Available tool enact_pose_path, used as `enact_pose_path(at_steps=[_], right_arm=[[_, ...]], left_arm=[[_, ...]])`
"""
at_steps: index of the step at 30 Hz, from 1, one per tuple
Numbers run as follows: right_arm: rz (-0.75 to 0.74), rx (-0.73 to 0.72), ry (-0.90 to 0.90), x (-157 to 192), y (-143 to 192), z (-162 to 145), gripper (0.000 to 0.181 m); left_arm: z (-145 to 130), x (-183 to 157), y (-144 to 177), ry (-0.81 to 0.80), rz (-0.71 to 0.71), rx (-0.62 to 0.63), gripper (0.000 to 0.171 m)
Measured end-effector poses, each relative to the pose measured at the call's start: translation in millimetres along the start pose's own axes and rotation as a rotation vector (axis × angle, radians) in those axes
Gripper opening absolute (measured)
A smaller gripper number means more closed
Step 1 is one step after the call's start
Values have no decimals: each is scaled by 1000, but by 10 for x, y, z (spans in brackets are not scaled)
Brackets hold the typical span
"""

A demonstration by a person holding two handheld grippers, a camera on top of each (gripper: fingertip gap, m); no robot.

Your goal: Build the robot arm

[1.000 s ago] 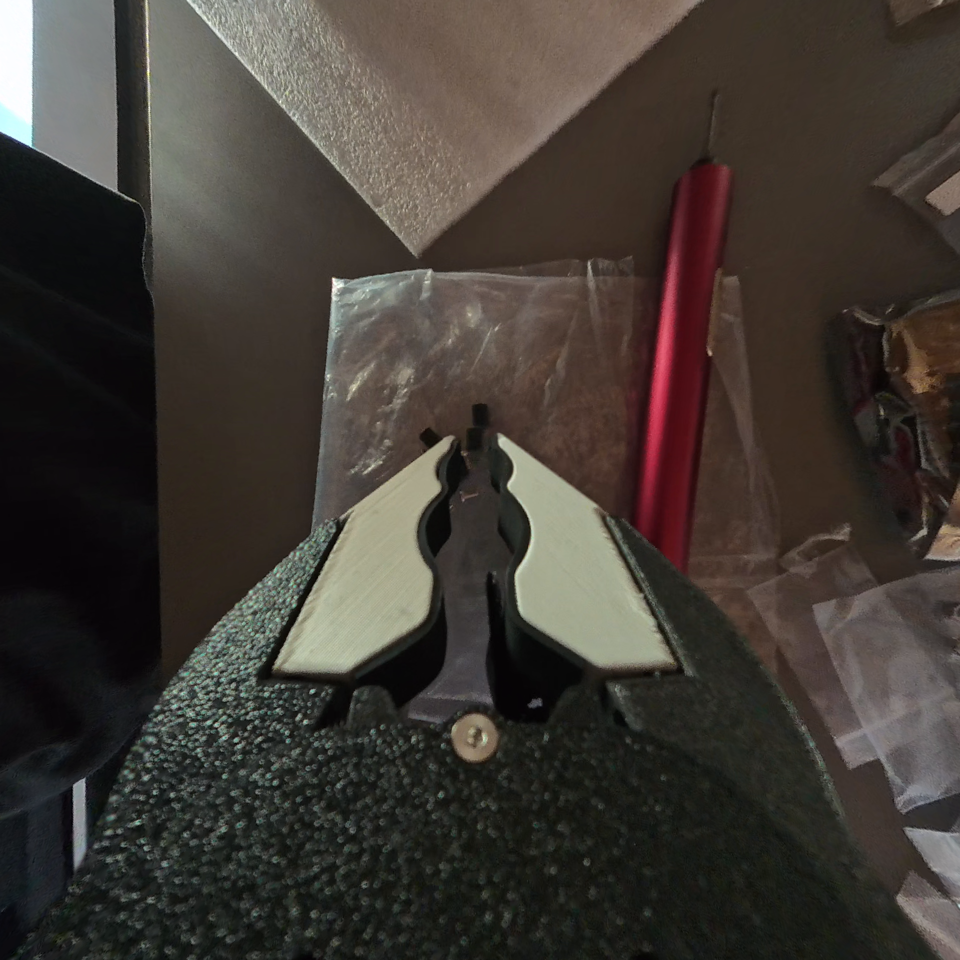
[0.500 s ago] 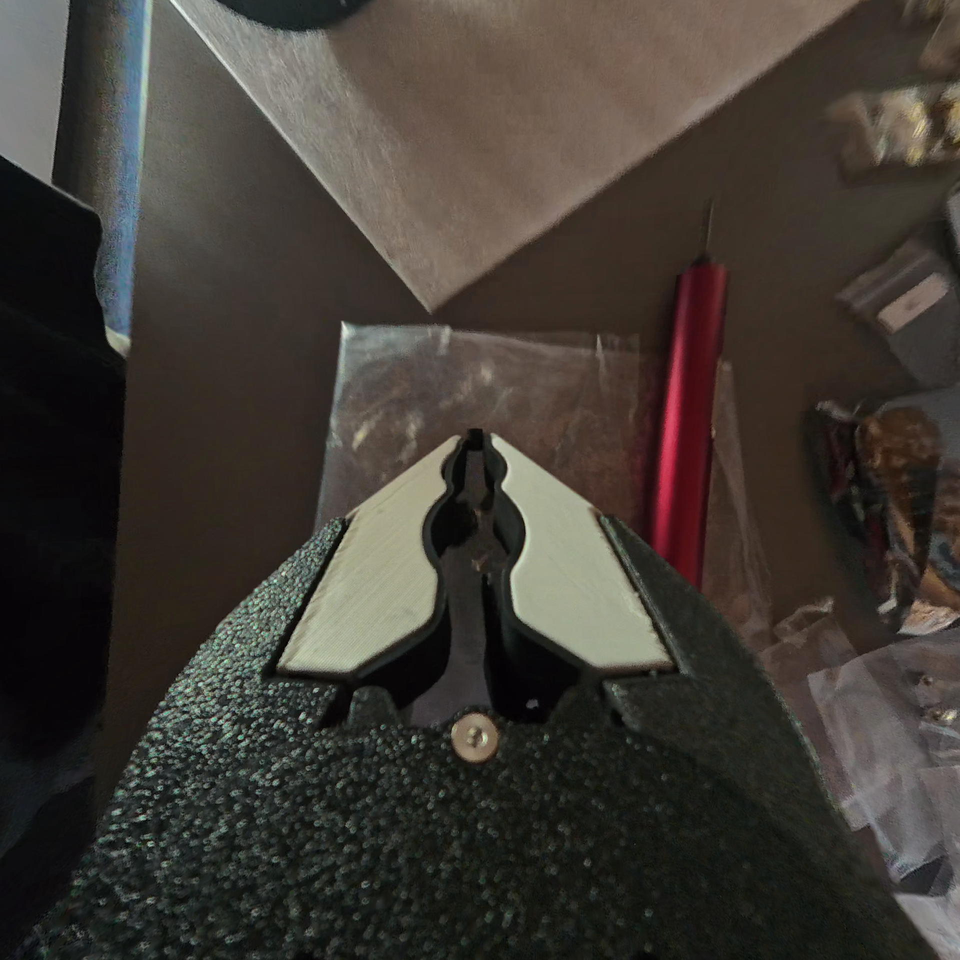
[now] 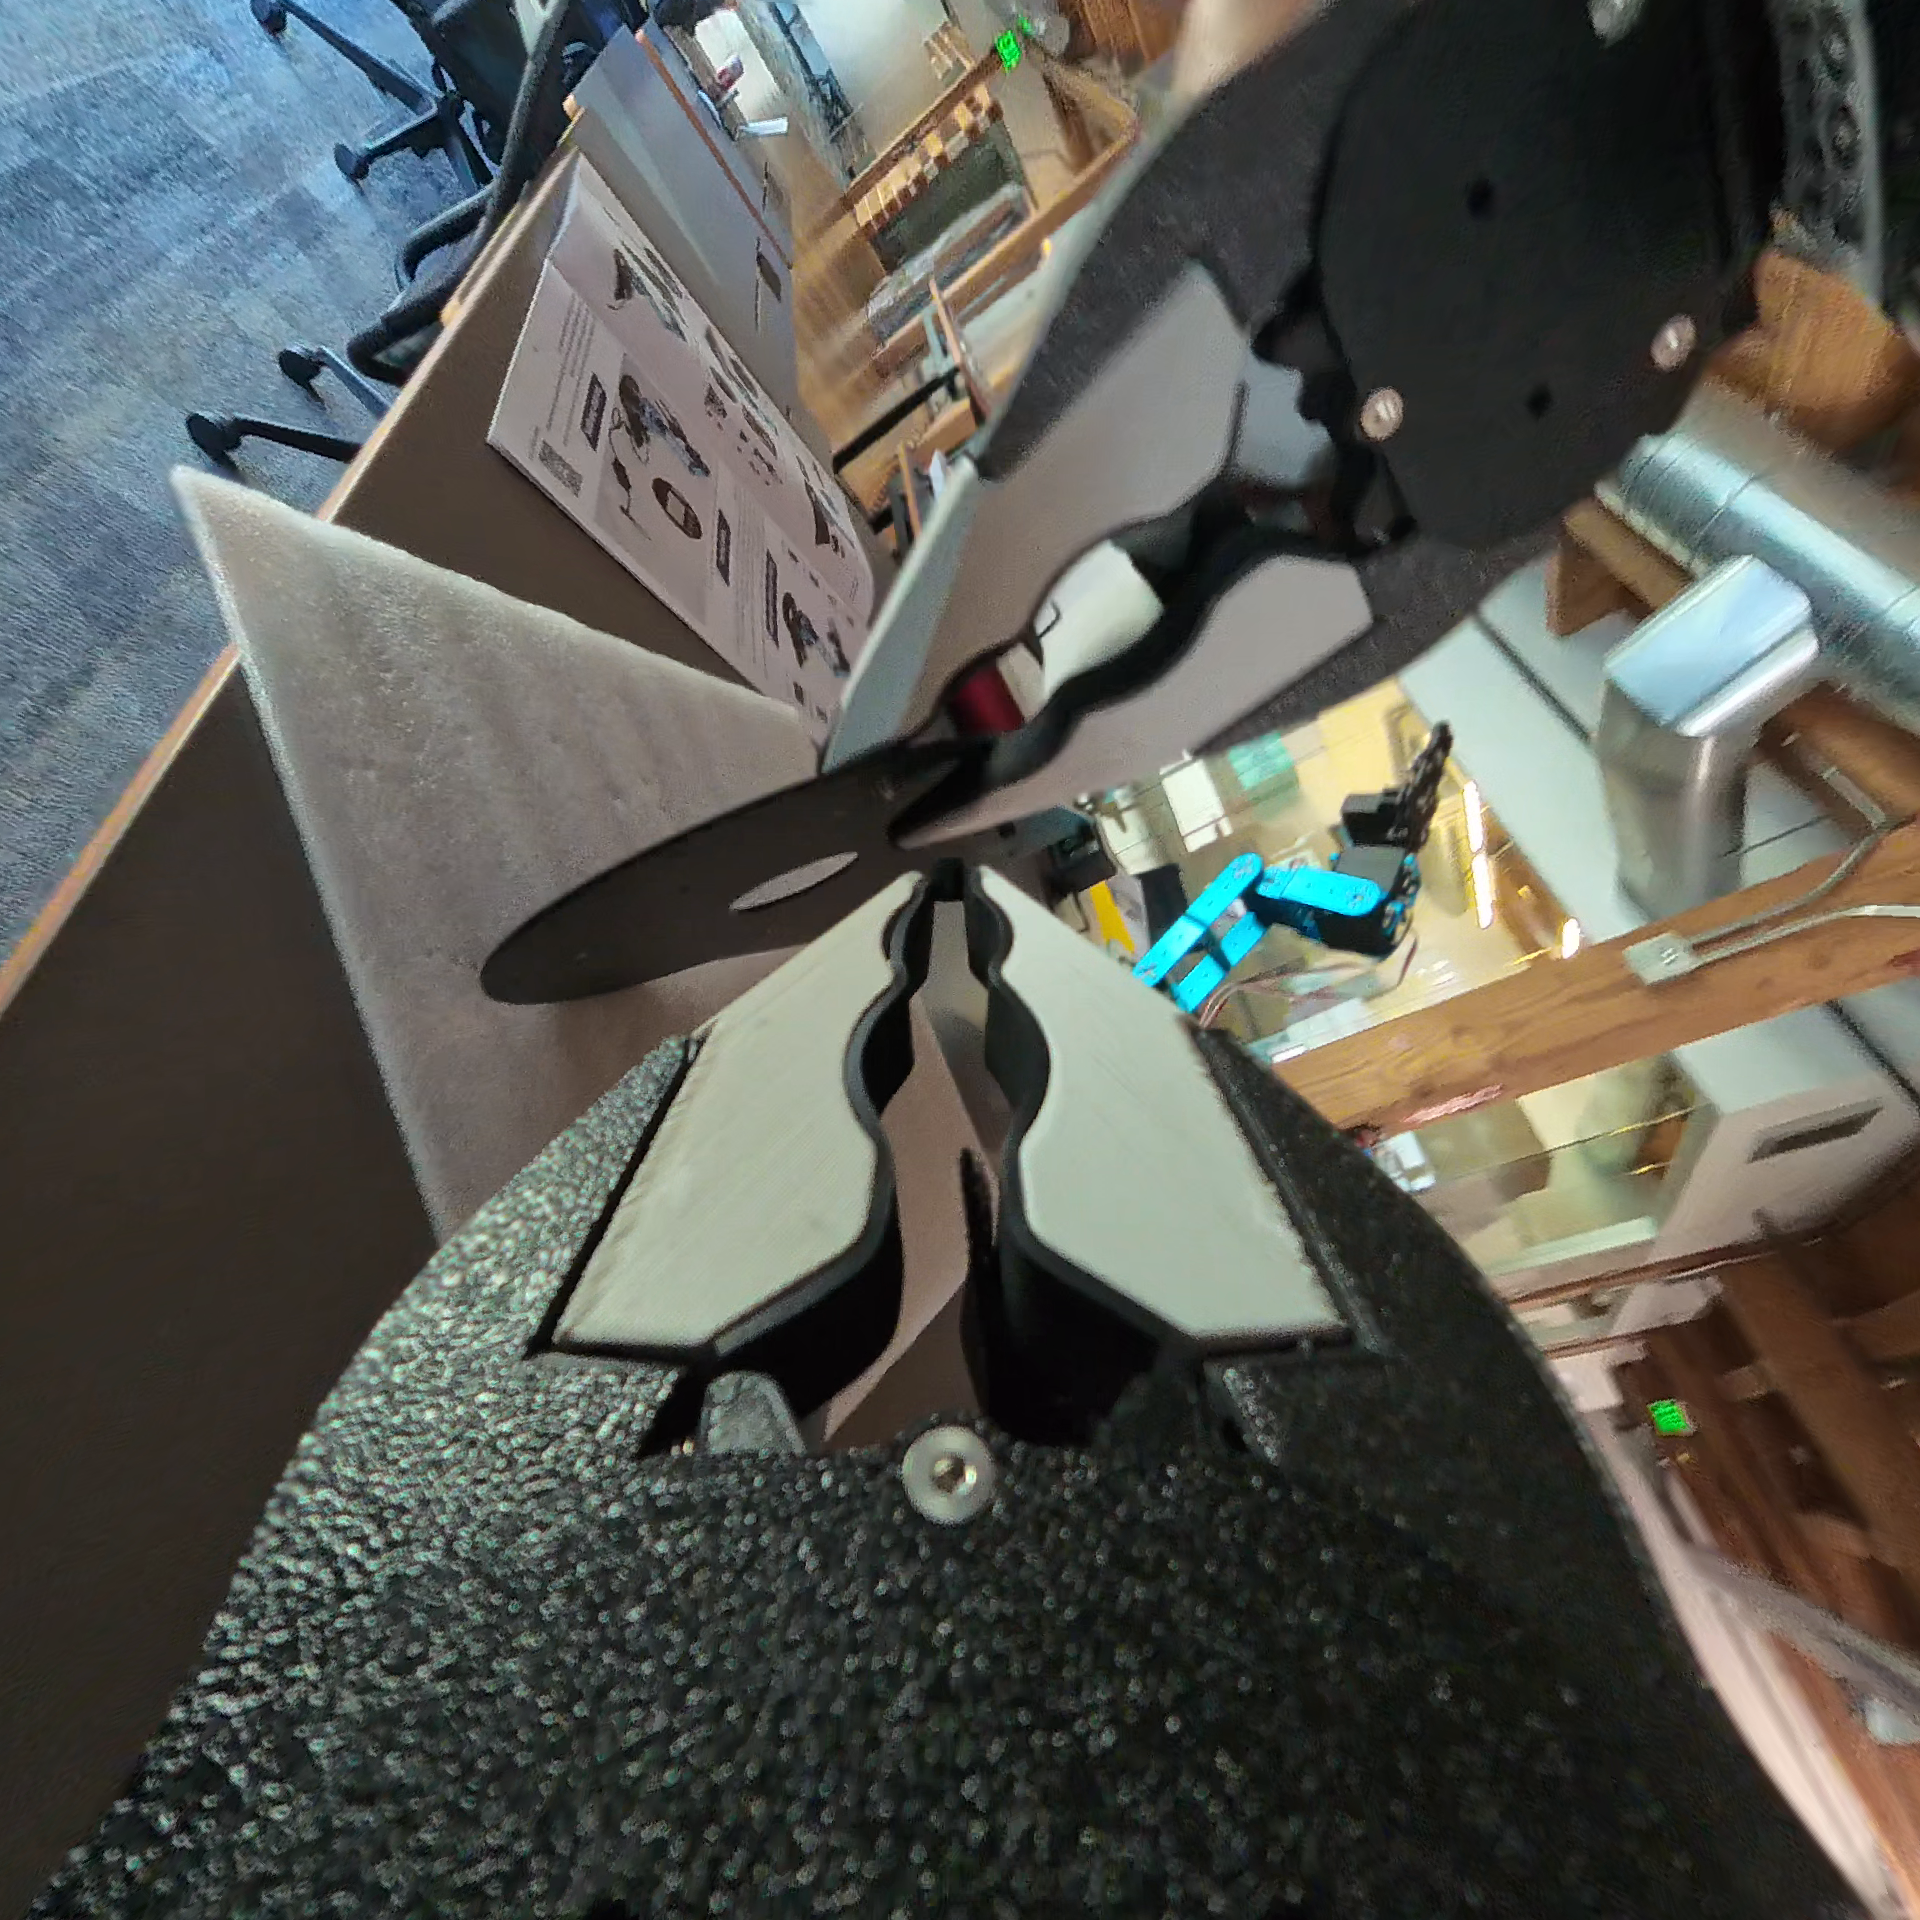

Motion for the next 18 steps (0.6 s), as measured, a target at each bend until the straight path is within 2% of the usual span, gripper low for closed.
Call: enact_pose_path(at_steps=[5, 18], right_arm=[[-19, -52, 104, 109, -58, 41, 5], [9, -50, 181, 123, -99, 2, 5]], left_arm=[[21, 22, 0, -7, -7, 8, 16], [41, 59, -1, -8, -27, -9, 16]])
Point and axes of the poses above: each gripper's, where its closed fingertips meet, y back along the fingers, z out of its top, x = y × z across the jaws, the point moved 6 cm from there along y, back along the fingers, and after that the axes turned 12 degrees about -z, right-handed, at the moved point
